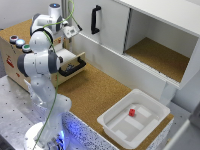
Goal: Turn the yellow block right
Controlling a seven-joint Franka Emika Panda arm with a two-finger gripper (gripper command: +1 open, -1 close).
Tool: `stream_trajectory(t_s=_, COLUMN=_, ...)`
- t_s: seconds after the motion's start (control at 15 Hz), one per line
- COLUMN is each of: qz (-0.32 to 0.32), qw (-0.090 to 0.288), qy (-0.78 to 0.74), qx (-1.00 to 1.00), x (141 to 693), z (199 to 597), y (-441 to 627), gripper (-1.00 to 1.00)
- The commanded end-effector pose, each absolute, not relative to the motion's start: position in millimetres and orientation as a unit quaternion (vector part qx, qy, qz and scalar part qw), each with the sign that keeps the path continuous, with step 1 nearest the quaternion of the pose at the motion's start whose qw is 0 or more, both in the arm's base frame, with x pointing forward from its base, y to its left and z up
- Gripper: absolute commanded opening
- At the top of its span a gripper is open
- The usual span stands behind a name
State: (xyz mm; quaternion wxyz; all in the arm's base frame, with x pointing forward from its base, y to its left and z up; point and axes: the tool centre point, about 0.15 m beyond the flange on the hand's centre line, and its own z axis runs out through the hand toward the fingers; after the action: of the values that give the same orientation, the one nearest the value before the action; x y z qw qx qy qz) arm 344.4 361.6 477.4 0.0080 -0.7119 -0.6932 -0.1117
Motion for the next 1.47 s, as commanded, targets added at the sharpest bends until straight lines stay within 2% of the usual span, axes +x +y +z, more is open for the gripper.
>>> stream_trajectory(t_s=0.0, qz=-0.043, qw=0.024, qy=-0.684, qx=-0.728, x=355.2, z=497.6, y=419.5, gripper=1.0)
stream_trajectory(t_s=0.27, qz=-0.035, qw=0.024, qy=-0.683, qx=-0.729, x=357.9, z=497.3, y=446.4, gripper=1.0)
stream_trajectory(t_s=0.67, qz=-0.005, qw=-0.001, qy=-0.656, qx=-0.754, x=375.8, z=464.0, y=465.0, gripper=1.0)
stream_trajectory(t_s=0.73, qz=-0.003, qw=-0.014, qy=-0.65, qx=-0.76, x=377.7, z=460.9, y=464.2, gripper=1.0)
stream_trajectory(t_s=1.2, qz=0.019, qw=-0.012, qy=-0.651, qx=-0.759, x=385.9, z=440.8, y=468.8, gripper=1.0)
stream_trajectory(t_s=1.27, qz=0.02, qw=-0.017, qy=-0.651, qx=-0.758, x=385.4, z=440.6, y=468.5, gripper=-1.0)
stream_trajectory(t_s=1.4, qz=0.022, qw=-0.017, qy=-0.649, qx=-0.76, x=384.5, z=440.0, y=466.8, gripper=-1.0)
